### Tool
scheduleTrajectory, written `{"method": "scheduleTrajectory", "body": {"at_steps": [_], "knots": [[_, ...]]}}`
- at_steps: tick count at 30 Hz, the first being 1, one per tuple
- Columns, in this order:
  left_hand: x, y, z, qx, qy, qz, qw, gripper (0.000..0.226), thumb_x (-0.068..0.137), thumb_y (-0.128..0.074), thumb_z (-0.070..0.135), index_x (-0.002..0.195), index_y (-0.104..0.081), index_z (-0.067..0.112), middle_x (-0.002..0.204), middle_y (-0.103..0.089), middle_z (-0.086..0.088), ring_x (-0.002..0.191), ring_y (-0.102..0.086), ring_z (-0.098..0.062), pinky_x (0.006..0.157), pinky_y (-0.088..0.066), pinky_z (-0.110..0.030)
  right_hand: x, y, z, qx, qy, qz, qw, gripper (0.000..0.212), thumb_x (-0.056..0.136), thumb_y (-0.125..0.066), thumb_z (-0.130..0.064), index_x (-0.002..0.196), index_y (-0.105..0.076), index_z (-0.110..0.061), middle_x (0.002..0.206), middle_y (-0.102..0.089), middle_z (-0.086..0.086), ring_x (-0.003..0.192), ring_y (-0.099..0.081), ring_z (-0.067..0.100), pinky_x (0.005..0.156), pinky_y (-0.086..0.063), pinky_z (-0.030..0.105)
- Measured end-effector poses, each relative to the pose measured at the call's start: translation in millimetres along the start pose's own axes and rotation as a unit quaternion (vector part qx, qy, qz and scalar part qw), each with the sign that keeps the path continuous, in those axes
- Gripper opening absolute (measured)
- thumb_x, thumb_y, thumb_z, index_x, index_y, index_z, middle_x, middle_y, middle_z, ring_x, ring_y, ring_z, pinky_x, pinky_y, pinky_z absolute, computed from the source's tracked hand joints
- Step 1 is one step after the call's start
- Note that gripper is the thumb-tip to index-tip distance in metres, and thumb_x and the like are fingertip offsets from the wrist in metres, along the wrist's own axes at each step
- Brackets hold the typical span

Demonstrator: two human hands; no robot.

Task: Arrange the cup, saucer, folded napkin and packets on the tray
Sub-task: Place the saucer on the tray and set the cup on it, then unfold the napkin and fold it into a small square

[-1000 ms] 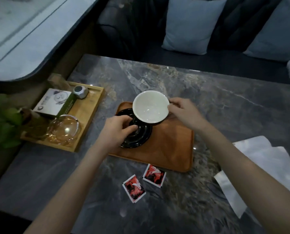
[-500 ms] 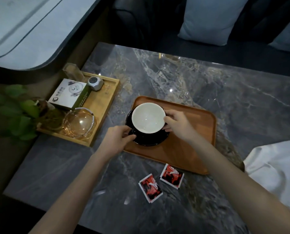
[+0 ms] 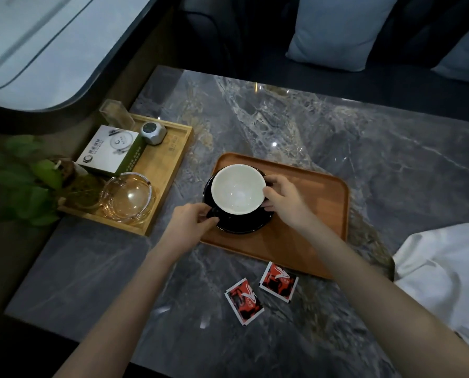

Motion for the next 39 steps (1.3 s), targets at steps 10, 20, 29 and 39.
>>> {"method": "scheduleTrajectory", "body": {"at_steps": [10,20,29,39], "knots": [[-4,2,9,0.087,-0.017,-0.002,0.996,0.024,0.086,-0.058,0.022,0.097,-0.065,0.002,0.095,-0.071,-0.016,0.09,-0.065,-0.03,0.08,-0.052,-0.044,-9,6,-5,-0.055,0.029,0.005,0.998,0.023,0.094,-0.045,-0.018,0.113,-0.053,-0.008,0.101,-0.063,0.01,0.085,-0.063,0.021,0.076,-0.049,0.034],[-14,-6,65,0.298,-0.083,0.086,0.947,0.03,0.094,-0.042,0.035,0.1,-0.059,0.011,0.101,-0.065,-0.009,0.089,-0.061,-0.027,0.066,-0.049,-0.035,-59,71,-10,-0.381,0.101,-0.005,0.919,0.015,0.087,-0.051,-0.016,0.09,-0.065,-0.01,0.094,-0.069,0.011,0.089,-0.062,0.026,0.069,-0.046,0.03],[-38,-84,158,0.315,-0.278,0.048,0.906,0.01,0.081,-0.059,0.006,0.089,-0.06,0.0,0.09,-0.062,-0.021,0.084,-0.06,-0.038,0.061,-0.047,-0.041,-135,173,14,-0.502,0.085,0.083,0.857,0.018,0.086,-0.047,-0.016,0.093,-0.063,-0.012,0.095,-0.068,0.012,0.088,-0.06,0.031,0.063,-0.036,0.029],[-104,-210,210,0.21,-0.376,-0.05,0.901,0.057,0.085,-0.053,0.021,0.136,-0.035,0.004,0.143,-0.04,-0.018,0.128,-0.042,-0.031,0.098,-0.044,-0.041,-225,237,100,-0.428,0.044,0.241,0.87,0.056,0.085,-0.058,-0.021,0.136,-0.037,-0.014,0.135,-0.048,0.011,0.12,-0.045,0.029,0.089,-0.044,0.041]]}}
Point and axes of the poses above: each hand's wrist, its own x-axis towards the middle knuckle, its own y-axis out of the back of the hand, z = x × y, the point moved 3 cm from there along x, towards the middle knuckle
